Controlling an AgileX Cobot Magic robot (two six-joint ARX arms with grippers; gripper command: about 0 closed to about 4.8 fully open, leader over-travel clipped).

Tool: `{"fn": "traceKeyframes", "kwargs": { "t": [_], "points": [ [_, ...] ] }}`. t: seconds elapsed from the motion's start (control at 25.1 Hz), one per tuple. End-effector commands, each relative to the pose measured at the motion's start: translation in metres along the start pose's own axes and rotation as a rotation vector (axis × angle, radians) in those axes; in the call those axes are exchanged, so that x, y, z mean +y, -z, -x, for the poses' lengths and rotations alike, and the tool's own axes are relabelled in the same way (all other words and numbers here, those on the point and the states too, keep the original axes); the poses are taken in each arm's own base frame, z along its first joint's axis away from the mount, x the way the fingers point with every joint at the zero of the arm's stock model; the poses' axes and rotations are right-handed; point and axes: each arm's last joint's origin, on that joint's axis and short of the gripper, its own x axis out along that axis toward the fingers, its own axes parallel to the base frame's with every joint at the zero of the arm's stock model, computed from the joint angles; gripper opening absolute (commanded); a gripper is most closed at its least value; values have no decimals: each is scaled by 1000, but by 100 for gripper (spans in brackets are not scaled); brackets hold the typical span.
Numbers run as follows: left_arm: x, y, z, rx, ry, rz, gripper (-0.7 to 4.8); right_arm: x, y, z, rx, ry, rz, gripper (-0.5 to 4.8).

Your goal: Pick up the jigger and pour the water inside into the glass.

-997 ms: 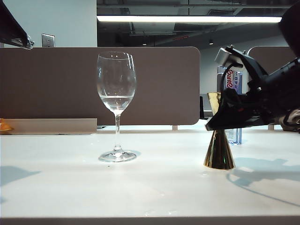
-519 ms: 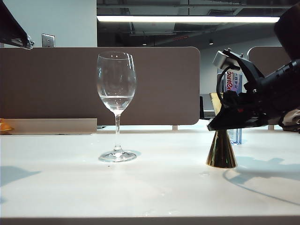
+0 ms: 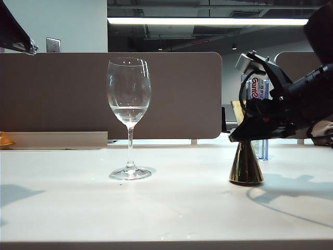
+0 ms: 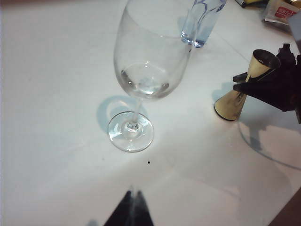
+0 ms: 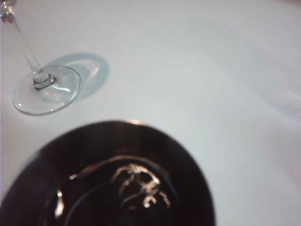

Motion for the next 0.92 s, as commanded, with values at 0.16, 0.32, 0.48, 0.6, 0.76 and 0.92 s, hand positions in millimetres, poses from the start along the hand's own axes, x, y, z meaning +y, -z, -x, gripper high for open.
{"fn": "traceKeyframes", "kwargs": {
  "t": [0.16, 0.32, 0.48, 0.6, 0.76, 0.92],
  "points": [
    [0, -1, 0, -6, 4, 0, 4, 2, -22, 13, -105, 17, 39, 37],
    [0, -1, 0, -6, 4, 0, 4, 3, -35, 22, -134, 26, 51, 8],
    [0, -1, 0, -6, 4, 0, 4, 2, -51, 26, -126, 28, 50, 8],
    [0, -1, 0, -6, 4, 0, 4, -1, -67, 26, -132, 31, 58, 8],
    [0, -1, 0, -6, 4, 0, 4, -5, -90, 28, -168, 67, 81, 8],
    [0, -1, 0, -6, 4, 0, 4, -8, -118, 33, -170, 74, 117, 8]
  ]
}}
